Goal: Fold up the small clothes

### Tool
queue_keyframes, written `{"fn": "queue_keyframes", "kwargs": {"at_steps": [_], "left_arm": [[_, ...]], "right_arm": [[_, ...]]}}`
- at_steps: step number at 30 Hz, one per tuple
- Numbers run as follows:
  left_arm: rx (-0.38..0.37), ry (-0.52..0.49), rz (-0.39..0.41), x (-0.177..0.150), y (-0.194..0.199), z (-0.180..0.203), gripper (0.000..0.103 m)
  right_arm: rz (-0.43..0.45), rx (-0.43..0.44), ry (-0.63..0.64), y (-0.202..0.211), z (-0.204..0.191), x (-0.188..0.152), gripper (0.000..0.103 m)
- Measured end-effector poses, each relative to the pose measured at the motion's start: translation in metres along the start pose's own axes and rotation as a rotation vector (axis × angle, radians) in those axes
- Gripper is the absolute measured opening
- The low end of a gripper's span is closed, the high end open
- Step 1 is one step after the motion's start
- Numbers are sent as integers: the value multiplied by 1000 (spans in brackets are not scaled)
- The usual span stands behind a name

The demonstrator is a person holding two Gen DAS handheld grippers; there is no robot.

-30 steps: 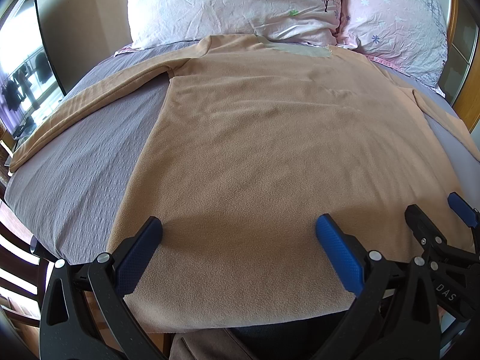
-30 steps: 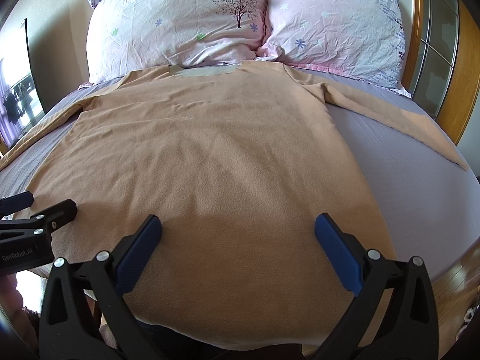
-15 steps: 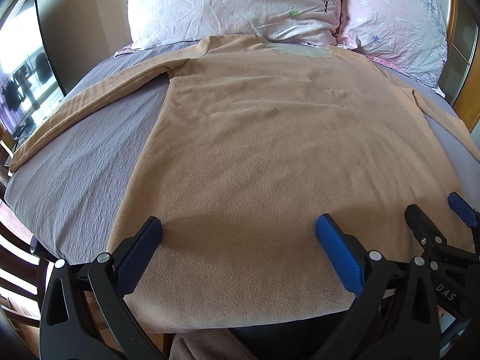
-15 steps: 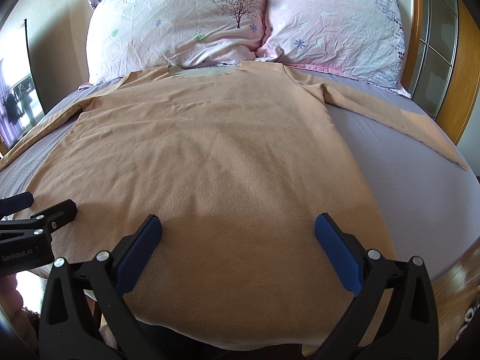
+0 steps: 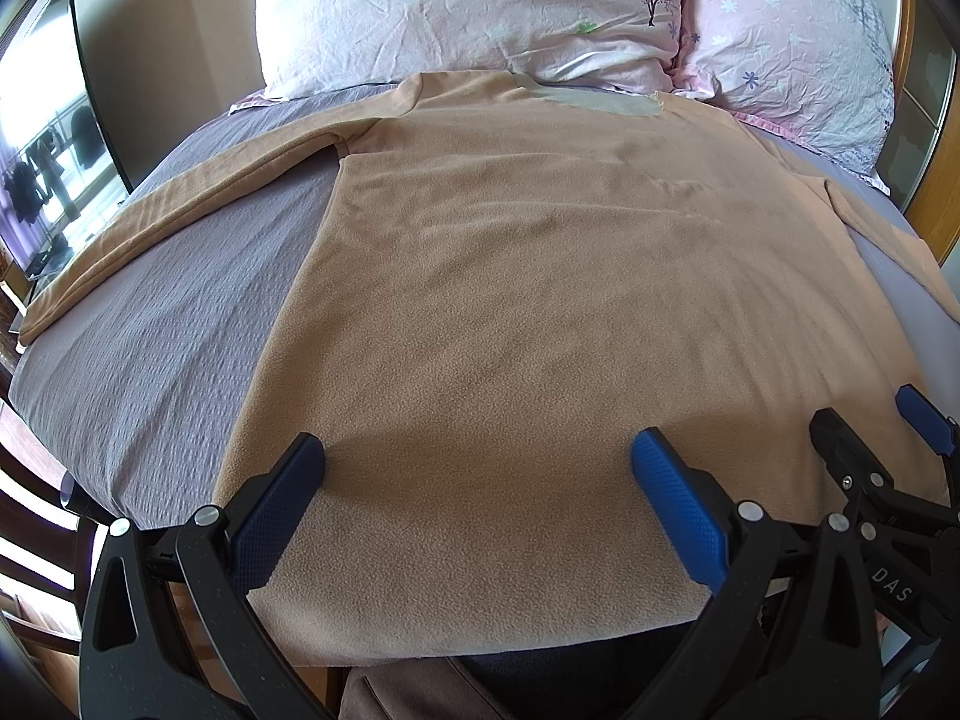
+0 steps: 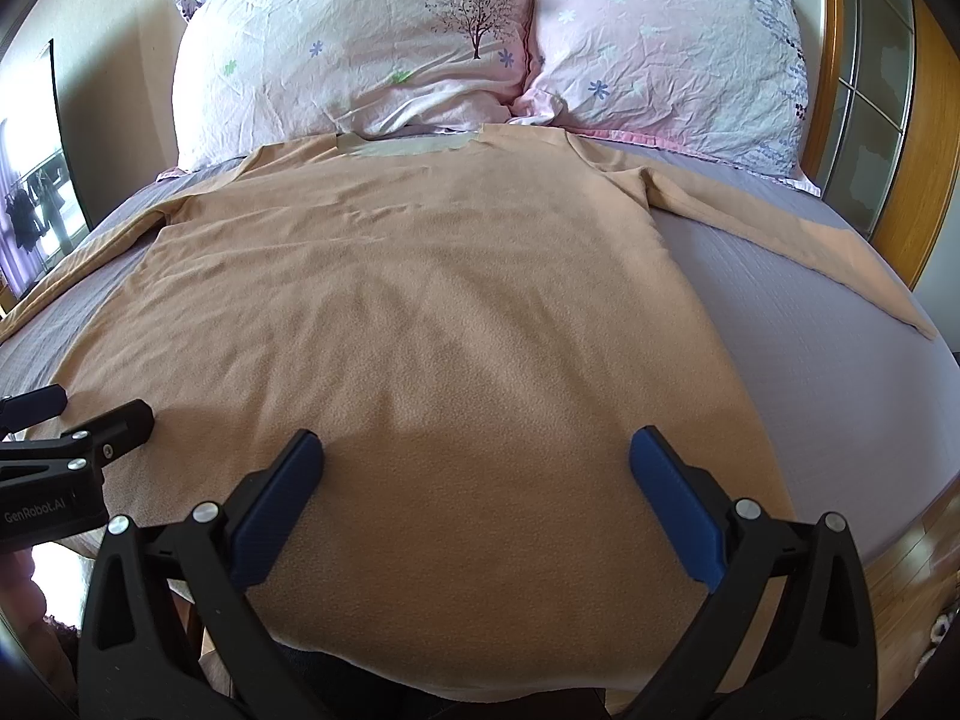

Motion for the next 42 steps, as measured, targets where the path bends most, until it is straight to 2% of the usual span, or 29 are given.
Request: {"fn": "queue_keyframes", "kwargs": {"at_steps": [9,13,15,17,20,21,22,24,27,29,32,35,36,37,38,40,42], "left_arm": [[1,-1,9,0,0,0,102],[2,-13,59,0,5,2,102],[-3,-18,75,1,6,2,102],[-12,-28,106,3,7,2,102],[-36,-43,117,4,4,1,102],[-50,-48,123,1,2,0,102],[-76,-51,134,3,2,0,102],[-146,-39,164,6,5,-3,102],[-272,-1,220,16,10,-10,102],[-318,16,276,22,16,-15,102],[-384,40,361,32,24,-23,102],[-453,95,421,43,28,-36,102],[-471,112,430,42,30,-40,102],[-490,131,438,44,29,-46,102],[-501,145,440,43,29,-51,102],[-514,175,436,46,26,-64,102],[-538,195,439,46,24,-77,102]], "right_arm": [[31,14,14,-5,2,6,101],[49,128,23,-6,16,13,101],[65,169,-75,-1,49,31,101],[99,135,-205,3,100,54,101],[112,71,-480,0,198,83,101],[107,58,-605,-5,238,88,98],[105,46,-717,-10,272,90,87],[112,25,-913,-18,332,89,74],[115,-83,-1093,-29,399,83,70],[109,-128,-1138,-36,422,79,66],[134,-107,-1183,-54,438,80,60],[148,-106,-1182,-67,448,84,48],[150,-106,-1183,-72,450,85,36],[144,-108,-1185,-72,453,82,14],[123,-112,-1191,-76,456,82,5],[106,-119,-1192,-73,455,86,5],[173,-113,-1060,-58,430,122,5]]}}
Point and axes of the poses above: each gripper's, at about its wrist camera, not at the fingertips, and y roughly against the way its jaws point, z to its right, x to its top, the point moved 6 cm from there along -y, roughly the way its jaws point, and after that the axes turned 3 degrees about -y, right-handed, at the moved point
